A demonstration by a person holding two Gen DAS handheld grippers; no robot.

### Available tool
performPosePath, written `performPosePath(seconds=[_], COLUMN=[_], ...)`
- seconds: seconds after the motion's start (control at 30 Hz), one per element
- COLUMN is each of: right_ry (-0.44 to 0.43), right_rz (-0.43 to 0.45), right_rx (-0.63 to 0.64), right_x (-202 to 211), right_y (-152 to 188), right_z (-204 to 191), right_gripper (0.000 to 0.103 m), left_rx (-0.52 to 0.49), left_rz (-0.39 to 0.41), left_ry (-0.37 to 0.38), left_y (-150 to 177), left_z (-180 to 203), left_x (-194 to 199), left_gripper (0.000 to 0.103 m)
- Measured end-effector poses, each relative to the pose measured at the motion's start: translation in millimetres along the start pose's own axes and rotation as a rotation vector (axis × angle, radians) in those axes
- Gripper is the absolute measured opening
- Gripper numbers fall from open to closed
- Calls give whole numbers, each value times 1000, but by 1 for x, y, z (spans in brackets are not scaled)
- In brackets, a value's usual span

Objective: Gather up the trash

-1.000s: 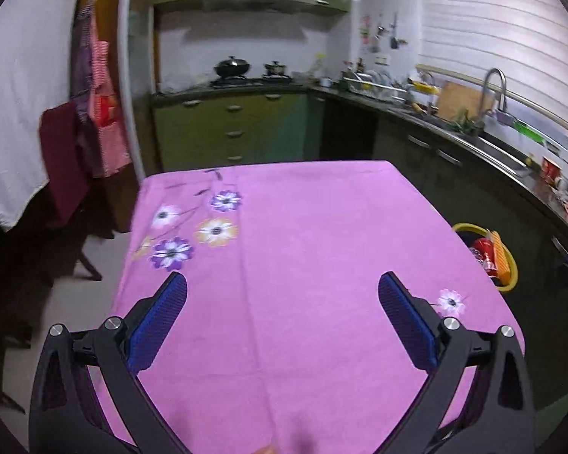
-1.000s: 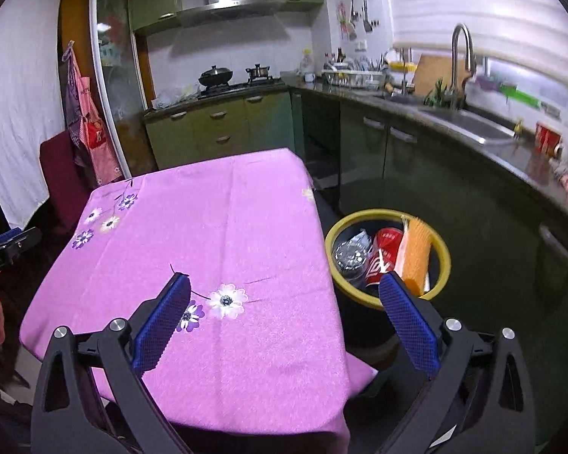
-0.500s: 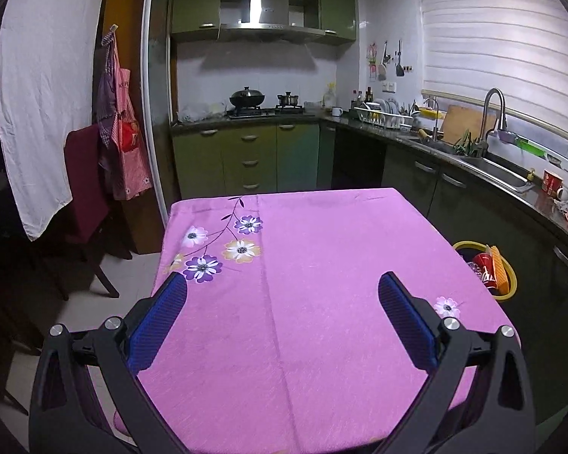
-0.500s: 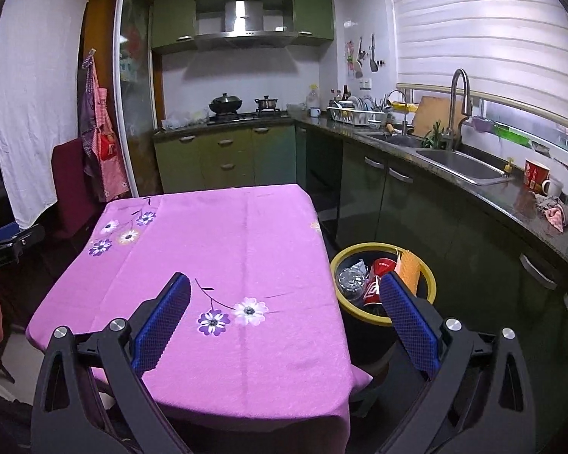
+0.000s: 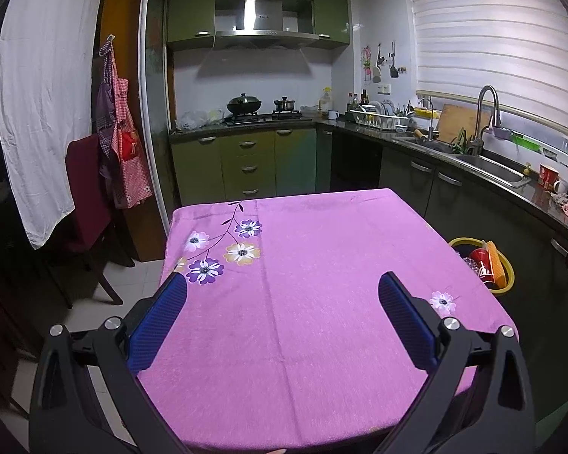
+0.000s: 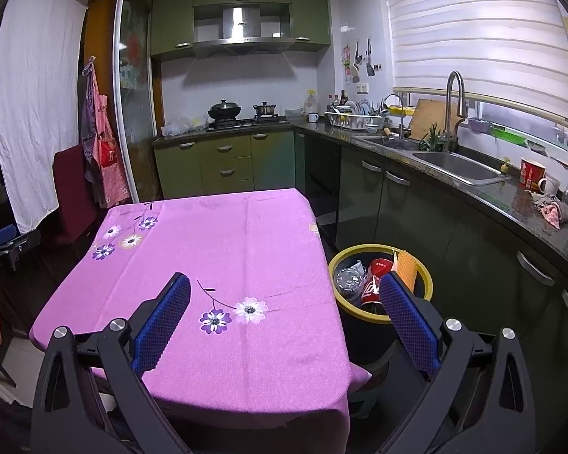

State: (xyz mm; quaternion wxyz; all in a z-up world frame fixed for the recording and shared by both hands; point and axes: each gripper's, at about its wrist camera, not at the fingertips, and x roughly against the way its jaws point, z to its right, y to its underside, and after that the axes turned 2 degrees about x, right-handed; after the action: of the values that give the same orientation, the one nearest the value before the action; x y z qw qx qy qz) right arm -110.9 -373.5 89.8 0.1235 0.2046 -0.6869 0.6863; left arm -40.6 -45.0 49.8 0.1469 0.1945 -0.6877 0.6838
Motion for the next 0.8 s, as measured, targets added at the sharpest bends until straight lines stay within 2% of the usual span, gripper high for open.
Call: performPosePath(seconds=[0.8], right_ry=[-10], right_rz=[-3], right_rx=[-6], right_x=[-6], right_y=[0], right_z=[1], right_gripper=[98], left_rx=[2], left_rz=[-2], left_ry=[-6], left_y=[1], left_z=[-7], left_x=[1], left_gripper=[97])
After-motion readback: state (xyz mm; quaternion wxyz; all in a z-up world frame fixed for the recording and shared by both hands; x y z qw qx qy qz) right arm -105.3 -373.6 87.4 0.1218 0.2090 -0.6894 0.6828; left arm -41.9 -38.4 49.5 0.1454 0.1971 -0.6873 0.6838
